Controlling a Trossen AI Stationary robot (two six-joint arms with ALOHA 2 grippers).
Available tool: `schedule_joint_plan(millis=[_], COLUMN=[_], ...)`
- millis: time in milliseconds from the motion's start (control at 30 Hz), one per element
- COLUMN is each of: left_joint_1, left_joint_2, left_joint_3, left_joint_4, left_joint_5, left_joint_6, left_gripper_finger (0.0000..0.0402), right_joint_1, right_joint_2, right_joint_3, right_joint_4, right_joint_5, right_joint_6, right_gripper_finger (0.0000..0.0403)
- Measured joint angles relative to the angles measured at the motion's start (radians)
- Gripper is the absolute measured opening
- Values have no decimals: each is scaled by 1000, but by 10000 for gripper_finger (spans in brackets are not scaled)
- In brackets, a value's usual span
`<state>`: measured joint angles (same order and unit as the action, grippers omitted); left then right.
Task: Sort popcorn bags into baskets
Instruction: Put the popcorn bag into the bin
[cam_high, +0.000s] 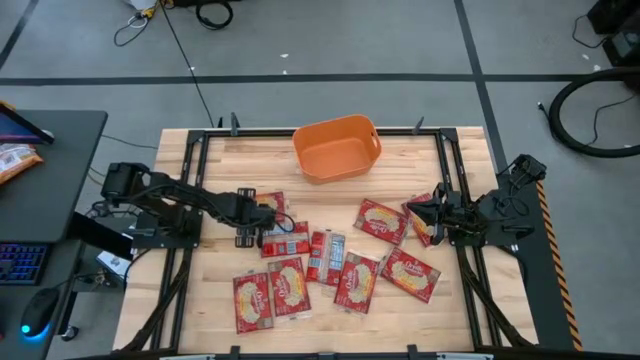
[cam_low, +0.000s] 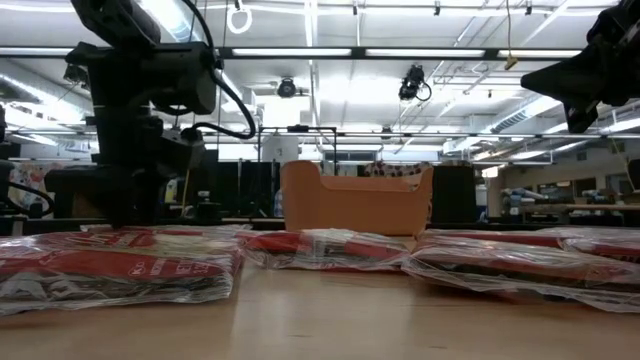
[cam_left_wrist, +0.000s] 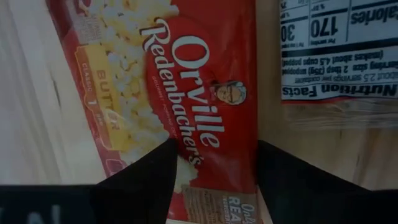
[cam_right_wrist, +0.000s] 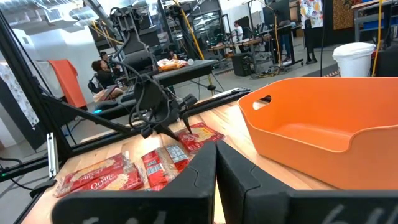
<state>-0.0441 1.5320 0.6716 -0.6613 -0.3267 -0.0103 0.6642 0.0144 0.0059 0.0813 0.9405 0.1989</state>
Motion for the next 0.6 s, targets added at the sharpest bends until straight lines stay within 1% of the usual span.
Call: schedule_joint_plan(millis=[100, 267, 333, 433, 600], left_joint_1=[0, 1, 1, 3, 31], left_joint_2=[3, 5, 5, 13, 10], left_joint_3=[-2, -3, 12, 75, 267], left_joint_4=[3, -5, -24, -107, -227], left_joint_5=[-7, -16, -12, 0, 4], left_joint_6=[-1, -4, -4, -4, 8], left_gripper_finger=[162, 76, 47, 39, 38], right_joint_1=[0, 0, 0, 0, 0], right_joint_2=[0, 0, 0, 0, 0], right_joint_3=[0, 0, 0, 0, 0], right_joint_4=[0, 0, 0, 0, 0], right_joint_5=[0, 0, 0, 0, 0], right_joint_6=[0, 0, 0, 0, 0], right_gripper_finger=[16, 16, 16, 16, 16])
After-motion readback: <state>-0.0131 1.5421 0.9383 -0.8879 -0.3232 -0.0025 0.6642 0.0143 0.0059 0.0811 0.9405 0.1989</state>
